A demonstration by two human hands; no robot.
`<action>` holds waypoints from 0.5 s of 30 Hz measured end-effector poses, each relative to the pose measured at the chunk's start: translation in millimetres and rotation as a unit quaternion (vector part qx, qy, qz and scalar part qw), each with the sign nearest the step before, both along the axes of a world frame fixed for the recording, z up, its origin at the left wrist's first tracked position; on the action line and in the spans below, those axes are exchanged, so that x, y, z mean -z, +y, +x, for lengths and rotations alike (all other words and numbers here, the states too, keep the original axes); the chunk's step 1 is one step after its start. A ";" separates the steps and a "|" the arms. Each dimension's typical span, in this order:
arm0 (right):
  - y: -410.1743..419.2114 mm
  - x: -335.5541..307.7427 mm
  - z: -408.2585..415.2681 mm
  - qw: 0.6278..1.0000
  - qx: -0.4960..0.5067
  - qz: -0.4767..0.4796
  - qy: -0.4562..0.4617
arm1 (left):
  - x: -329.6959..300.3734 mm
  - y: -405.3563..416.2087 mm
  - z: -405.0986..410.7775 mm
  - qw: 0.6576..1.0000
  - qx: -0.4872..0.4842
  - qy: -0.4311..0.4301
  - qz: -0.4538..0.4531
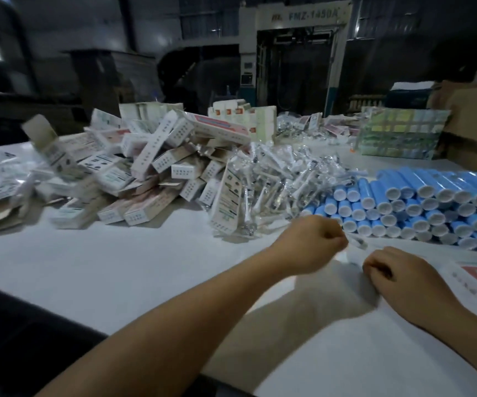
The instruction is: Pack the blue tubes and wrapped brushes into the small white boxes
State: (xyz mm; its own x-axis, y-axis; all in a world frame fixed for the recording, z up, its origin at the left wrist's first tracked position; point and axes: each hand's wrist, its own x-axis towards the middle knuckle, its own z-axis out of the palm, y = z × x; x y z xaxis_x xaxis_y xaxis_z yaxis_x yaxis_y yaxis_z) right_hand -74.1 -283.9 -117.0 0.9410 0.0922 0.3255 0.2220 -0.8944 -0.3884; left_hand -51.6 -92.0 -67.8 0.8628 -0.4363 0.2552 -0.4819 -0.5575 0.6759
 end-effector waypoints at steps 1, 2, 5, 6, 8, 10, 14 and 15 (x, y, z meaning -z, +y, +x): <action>0.5 0.2 -0.2 1.000 0.000 0.000 -0.004 | -10.6 11.8 7.6 0.999 -0.036 -0.038 0.011; 1.3 0.4 -0.4 1.000 0.000 0.000 -0.008 | -20.5 26.0 16.8 0.993 -0.084 -0.079 0.029; 3.7 0.9 -2.0 1.000 0.004 0.005 -0.013 | -39.2 76.4 48.8 0.949 -0.263 -0.150 0.090; 4.5 0.9 -2.1 1.000 0.005 0.003 -0.011 | -40.5 94.7 60.3 0.934 -0.317 -0.133 0.098; 5.6 0.7 -1.7 1.000 0.008 0.000 -0.007 | -36.6 125.8 77.8 0.925 -0.377 -0.016 0.054; 5.7 0.3 -0.2 1.000 0.009 0.003 -0.006 | -27.6 142.8 85.8 0.922 -0.368 0.118 -0.002; 4.4 0.8 2.3 1.000 0.009 0.005 -0.004 | -2.4 151.5 98.4 0.908 -0.344 0.191 -0.145; 4.0 0.9 2.4 1.000 0.008 0.006 -0.004 | 0.0 151.6 100.1 0.901 -0.335 0.196 -0.191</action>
State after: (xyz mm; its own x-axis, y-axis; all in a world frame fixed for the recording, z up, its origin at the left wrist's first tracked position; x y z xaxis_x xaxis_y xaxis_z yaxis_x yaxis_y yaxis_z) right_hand -71.7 -279.9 -118.0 0.9394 0.0736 0.3348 0.2115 -0.8931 -0.3971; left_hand 48.6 59.6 -67.9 0.9564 0.2719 -0.1062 0.1950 -0.3242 0.9257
